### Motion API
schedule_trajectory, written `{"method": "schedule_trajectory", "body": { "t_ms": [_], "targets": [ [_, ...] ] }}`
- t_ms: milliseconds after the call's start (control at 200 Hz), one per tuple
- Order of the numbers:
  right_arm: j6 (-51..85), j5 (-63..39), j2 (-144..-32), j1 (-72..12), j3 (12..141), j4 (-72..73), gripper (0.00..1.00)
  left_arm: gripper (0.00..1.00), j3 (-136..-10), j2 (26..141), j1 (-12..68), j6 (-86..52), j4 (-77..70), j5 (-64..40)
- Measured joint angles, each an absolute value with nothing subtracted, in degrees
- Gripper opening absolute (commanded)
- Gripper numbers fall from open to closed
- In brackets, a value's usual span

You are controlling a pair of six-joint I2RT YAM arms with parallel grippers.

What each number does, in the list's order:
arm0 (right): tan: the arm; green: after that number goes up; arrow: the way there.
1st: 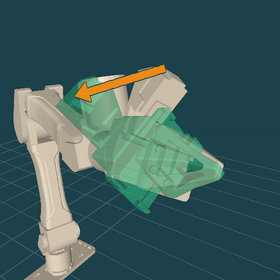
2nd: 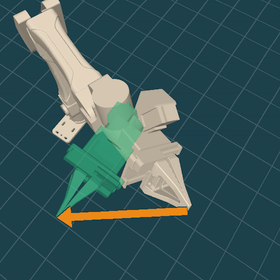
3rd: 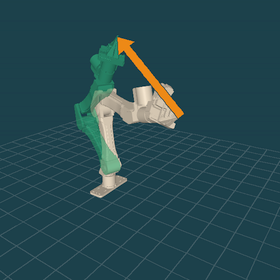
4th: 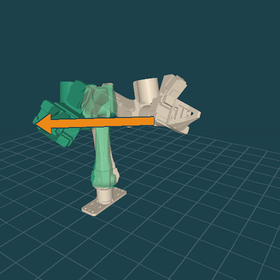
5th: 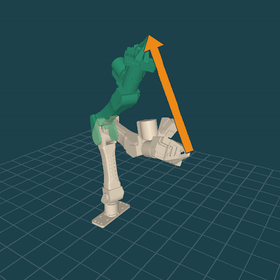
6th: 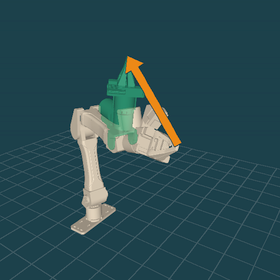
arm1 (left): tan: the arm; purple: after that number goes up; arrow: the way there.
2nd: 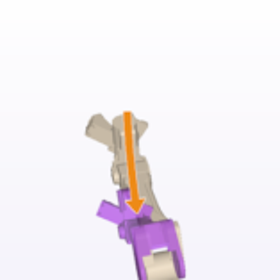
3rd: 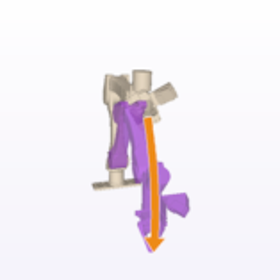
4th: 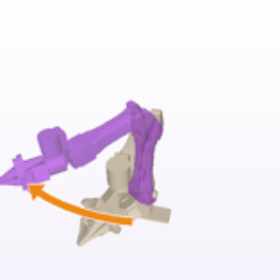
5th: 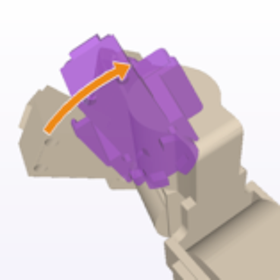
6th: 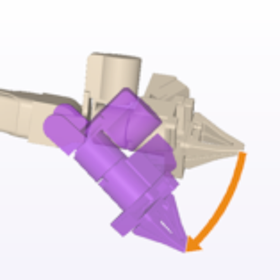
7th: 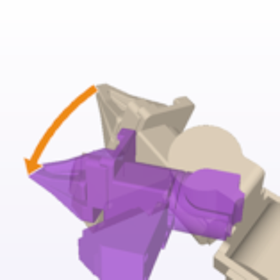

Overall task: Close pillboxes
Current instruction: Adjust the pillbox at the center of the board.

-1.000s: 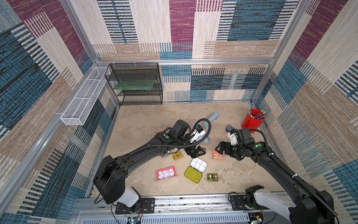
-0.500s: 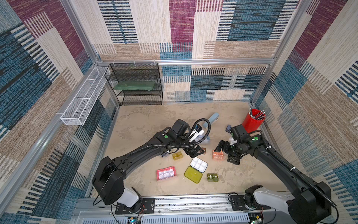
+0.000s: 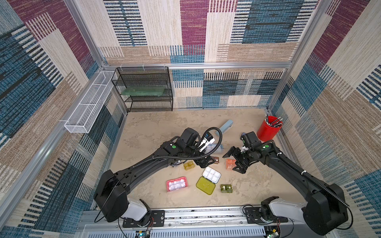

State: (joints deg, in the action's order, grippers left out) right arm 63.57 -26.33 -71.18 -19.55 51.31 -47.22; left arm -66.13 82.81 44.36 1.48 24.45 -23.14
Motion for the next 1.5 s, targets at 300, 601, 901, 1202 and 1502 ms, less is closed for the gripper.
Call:
{"method": "schedule_trajectory", "body": {
  "t_ms": [300, 601, 901, 1202, 1502],
  "targets": [
    [60.62, -25.69, -74.78, -15.44, 51.2, -45.98, 0.77, 0.9, -65.43, 82.39, 43.83, 1.54, 24.49, -22.72],
    [58.11, -25.52, -78.52, -13.32, 51.37, -43.38, 0.54, 0.9, -64.64, 81.69, 42.78, 1.67, 24.86, -22.72],
    [53.67, -25.58, -80.44, -11.18, 52.6, -44.6, 0.47, 0.9, -64.29, 81.65, 42.22, 1.69, 25.19, -22.72],
    [48.6, -24.97, -83.7, -9.85, 55.31, -49.32, 0.41, 0.89, -63.2, 81.25, 42.06, 1.67, 25.23, -22.72],
    [46.26, -23.42, -86.41, -10.07, 56.29, -50.02, 0.36, 0.9, -61.8, 79.7, 42.04, 1.65, 25.19, -22.46]
  ]
}}
